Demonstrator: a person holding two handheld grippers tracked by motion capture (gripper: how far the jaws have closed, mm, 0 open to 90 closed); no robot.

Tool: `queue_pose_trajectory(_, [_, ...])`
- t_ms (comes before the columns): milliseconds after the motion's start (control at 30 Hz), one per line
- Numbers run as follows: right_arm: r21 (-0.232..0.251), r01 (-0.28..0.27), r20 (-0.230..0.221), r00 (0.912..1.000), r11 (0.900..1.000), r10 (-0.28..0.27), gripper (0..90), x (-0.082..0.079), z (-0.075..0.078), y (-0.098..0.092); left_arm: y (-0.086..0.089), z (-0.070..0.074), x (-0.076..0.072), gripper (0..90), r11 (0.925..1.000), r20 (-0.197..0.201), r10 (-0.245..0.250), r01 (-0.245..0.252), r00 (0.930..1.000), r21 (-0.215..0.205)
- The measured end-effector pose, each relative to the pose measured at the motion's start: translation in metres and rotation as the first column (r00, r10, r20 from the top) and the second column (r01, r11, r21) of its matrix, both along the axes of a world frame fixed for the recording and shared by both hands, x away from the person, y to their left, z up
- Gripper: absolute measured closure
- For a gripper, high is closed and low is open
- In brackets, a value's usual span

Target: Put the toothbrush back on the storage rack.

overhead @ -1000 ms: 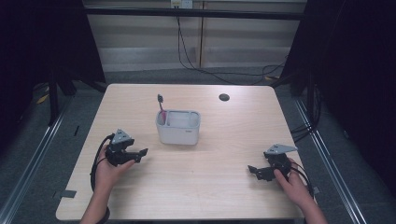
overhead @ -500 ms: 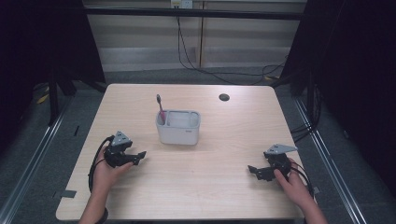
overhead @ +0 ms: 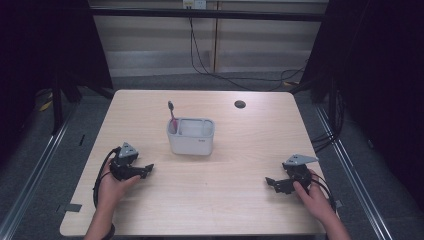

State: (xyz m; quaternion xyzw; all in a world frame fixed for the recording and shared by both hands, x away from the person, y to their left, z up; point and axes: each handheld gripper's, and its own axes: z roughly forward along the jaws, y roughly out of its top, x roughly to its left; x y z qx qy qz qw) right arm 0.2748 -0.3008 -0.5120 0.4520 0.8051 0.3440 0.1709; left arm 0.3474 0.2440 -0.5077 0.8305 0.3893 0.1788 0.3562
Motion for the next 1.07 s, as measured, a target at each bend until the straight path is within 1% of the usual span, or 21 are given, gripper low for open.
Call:
queue_pose_trajectory(100, [0.000, 0.000, 0.000, 1.0000, 1.000, 0.000, 8.4, 0.0000, 0.0000, 0.0000, 0.0017, -0.0001, 0.0000, 23.3, 1.0000, -0.005, 0.001, -0.001, 1.0000, 0.000])
queue_pose_trajectory(167, [0.001, 0.000, 0.000, 1.0000, 1.000, 0.000, 8.4, 0.0000, 0.0000, -0.0001, 0.0016, -0.0015, -0.0002, 23.0, 0.9998, 0.001, 0.013, -0.013, 0.9999, -0.017])
queue_pose_trajectory(200, [0.000, 0.000, 0.000, 1.0000, 1.000, 0.000, 8.4, 0.0000, 0.0000, -0.0001, 0.0024, -0.0019, -0.0001, 22.4, 0.9998, 0.000, 0.014, -0.014, 0.9999, -0.017])
queue_pose_trajectory(233, [0.000, 0.000, 0.000, 1.0000, 1.000, 0.000, 8.4, 0.0000, 0.0000, 0.0000, 0.0029, -0.0021, 0.0003, 21.9, 0.9993, -0.009, 0.025, -0.025, 0.9996, -0.028])
queue_pose_trajectory(300, [0.000, 0.000, 0.000, 1.0000, 1.000, 0.000, 8.4, 0.0000, 0.0000, 0.0000, 0.0036, -0.0023, 0.0005, 20.4, 0.9991, -0.014, 0.032, -0.032, 0.9994, -0.029])
queue_pose_trajectory(500, [0.000, -0.001, 0.001, 1.0000, 1.000, 0.001, 8.4, 0.0000, 0.0000, 0.0000, 0.0036, -0.0024, 0.0009, 16.6, 0.9992, -0.025, 0.031, -0.032, 0.9992, -0.026])
queue_pose_trajectory(533, [0.000, 0.000, 0.000, 1.0000, 1.000, 0.000, 8.4, 0.0000, 0.0000, 0.0000, 0.0031, -0.0027, 0.0008, 16.2, 0.9987, -0.027, 0.038, -0.039, 0.9989, -0.032])
queue_pose_trajectory(600, [0.000, 0.000, 0.000, 1.0000, 1.000, 0.000, 8.4, 0.0000, 0.0000, 0.0000, 0.0034, -0.0026, 0.0012, 15.2, 0.9988, -0.029, 0.039, -0.040, 0.9988, -0.029])
queue_pose_trajectory(733, [0.000, 0.000, 0.000, 1.0000, 1.000, 0.000, 8.4, 0.0000, 0.0000, 0.0000, 0.0036, -0.0025, 0.0014, 14.5, 0.9990, -0.027, 0.037, -0.038, 0.9989, -0.023])
queue_pose_trajectory(1067, [0.000, 0.000, 0.000, 1.0000, 1.000, 0.000, 8.4, 0.0000, 0.0000, 0.0000, 0.0035, -0.0026, 0.0014, 14.4, 0.9989, -0.028, 0.038, -0.039, 0.9989, -0.024])
